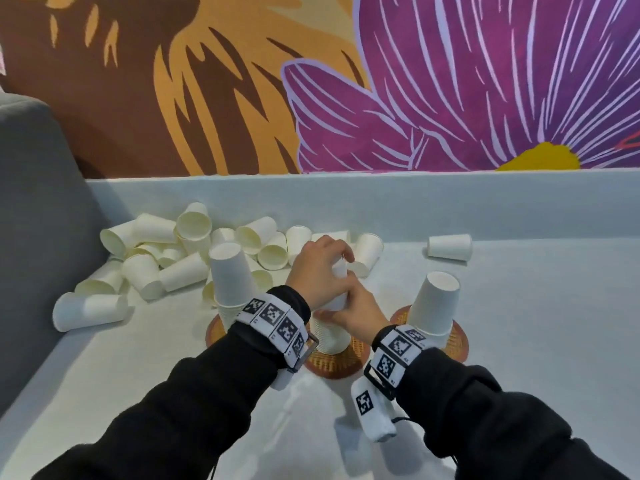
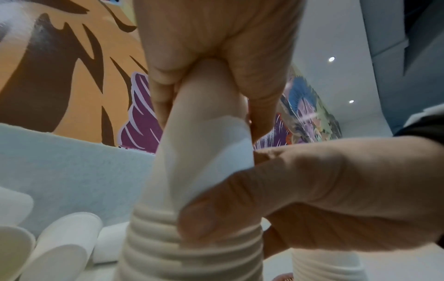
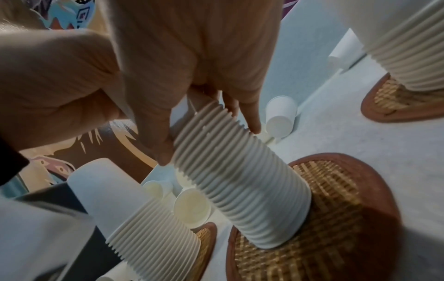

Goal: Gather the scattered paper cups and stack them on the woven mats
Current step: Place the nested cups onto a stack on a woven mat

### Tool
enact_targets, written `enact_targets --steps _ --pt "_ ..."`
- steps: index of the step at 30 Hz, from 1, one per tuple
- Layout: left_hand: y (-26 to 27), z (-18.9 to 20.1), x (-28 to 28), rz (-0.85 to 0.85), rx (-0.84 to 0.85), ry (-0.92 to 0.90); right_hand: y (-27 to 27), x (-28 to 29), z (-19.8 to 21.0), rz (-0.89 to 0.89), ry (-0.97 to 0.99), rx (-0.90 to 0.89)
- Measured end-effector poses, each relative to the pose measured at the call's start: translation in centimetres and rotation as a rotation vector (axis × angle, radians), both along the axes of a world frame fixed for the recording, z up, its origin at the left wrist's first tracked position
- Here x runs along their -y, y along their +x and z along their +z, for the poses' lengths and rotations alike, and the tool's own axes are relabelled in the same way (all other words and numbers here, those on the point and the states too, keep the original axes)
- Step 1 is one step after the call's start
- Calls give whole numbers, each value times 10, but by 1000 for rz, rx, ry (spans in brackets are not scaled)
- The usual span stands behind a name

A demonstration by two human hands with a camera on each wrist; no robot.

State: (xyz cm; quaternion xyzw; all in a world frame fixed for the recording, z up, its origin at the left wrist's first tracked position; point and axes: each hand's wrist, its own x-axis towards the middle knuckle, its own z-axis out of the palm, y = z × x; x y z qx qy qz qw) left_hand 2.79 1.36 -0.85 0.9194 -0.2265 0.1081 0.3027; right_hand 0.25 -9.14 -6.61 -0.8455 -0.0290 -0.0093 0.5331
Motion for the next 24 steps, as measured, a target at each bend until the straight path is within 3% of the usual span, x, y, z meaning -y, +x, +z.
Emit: enact_targets --steps 19,22,24 --pt "49 3 -6 59 47 219 53 -10 1 39 -45 -53" --pt "48 11 -14 57 -12 126 51 -14 14 2 -120 8" --pt "44 20 -26 64 15 -26 45 -20 26 -28 6 144"
